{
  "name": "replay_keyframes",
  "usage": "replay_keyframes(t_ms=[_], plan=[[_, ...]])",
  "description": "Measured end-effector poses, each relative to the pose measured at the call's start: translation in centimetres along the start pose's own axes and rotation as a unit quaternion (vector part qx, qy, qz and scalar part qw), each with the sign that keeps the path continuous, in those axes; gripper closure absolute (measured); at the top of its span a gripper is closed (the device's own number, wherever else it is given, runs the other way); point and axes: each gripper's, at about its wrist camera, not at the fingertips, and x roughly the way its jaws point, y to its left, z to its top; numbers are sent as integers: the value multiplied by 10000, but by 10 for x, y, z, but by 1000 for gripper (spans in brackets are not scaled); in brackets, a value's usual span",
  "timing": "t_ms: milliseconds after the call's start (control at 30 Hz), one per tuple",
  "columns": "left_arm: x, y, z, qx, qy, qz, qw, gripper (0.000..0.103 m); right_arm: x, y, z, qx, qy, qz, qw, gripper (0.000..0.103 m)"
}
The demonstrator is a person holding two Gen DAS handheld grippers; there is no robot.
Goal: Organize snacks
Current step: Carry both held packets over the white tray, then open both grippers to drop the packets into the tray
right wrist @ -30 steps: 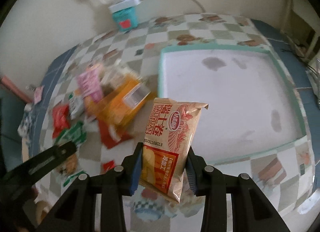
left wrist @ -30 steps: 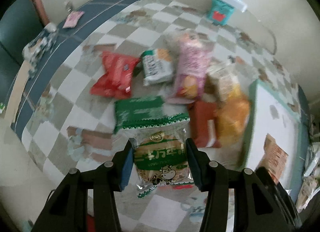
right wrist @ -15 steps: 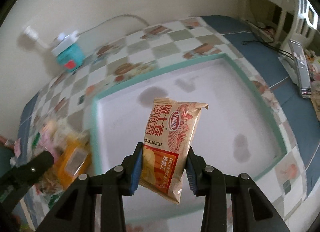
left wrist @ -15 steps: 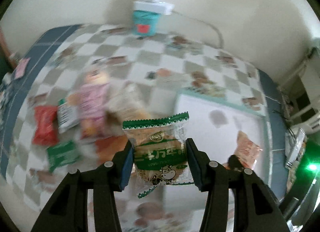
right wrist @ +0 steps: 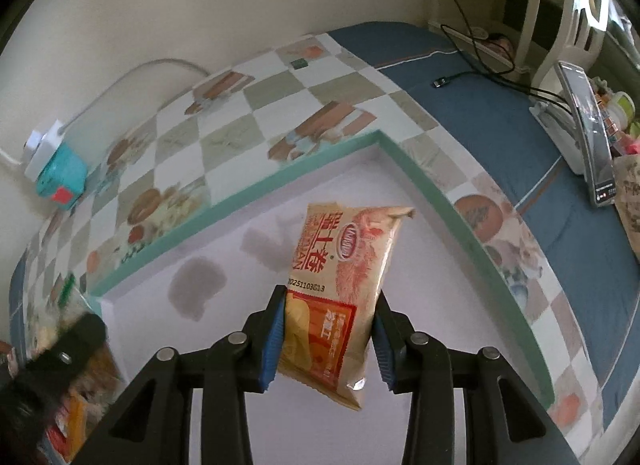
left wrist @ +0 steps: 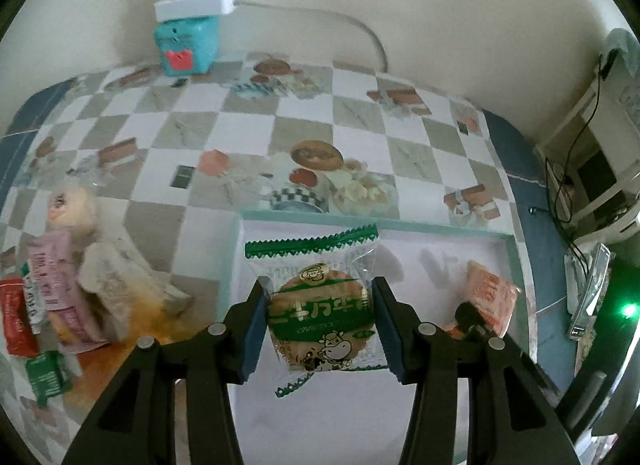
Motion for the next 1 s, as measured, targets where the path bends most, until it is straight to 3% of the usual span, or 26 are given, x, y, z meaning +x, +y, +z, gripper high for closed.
replay_keyframes(t_ms=[67,100,133,167,400,467,533,633,733,1000], plan=[[2,0,0,6,36,-3,10000,47,-1,-1,2,5,-30,-29,10000,56],[1,0,0,10,19,18,10000,36,-2,0,2,-5,-41,-33,10000,51],[-2,0,0,18,-10,44,10000,26,-5,0,2,-19,-68,-33,10000,34],[-8,1,0,19,-50,50,10000,23,-9,1,1,-24,-115,-27,9999,25],[-54,36,-7,-337,-317,251,9986,18,-40,12,-19,-202,-218,-41,9995,24],[-64,53,-16,-561,-351,302,9974,16,-47,19,-30,-284,-133,-1,9995,17],[-72,70,-27,-677,-281,404,9965,9,-56,27,-41,-340,-82,70,9994,16],[-87,92,-40,-746,-370,675,9942,9,-71,42,-59,-500,-113,184,9985,14],[-102,116,-55,-926,-506,968,9897,8,-88,58,-83,-696,-120,366,9968,1],[-116,182,-95,-1776,-265,1440,9731,8,-119,80,-134,-979,-68,734,9925,1]])
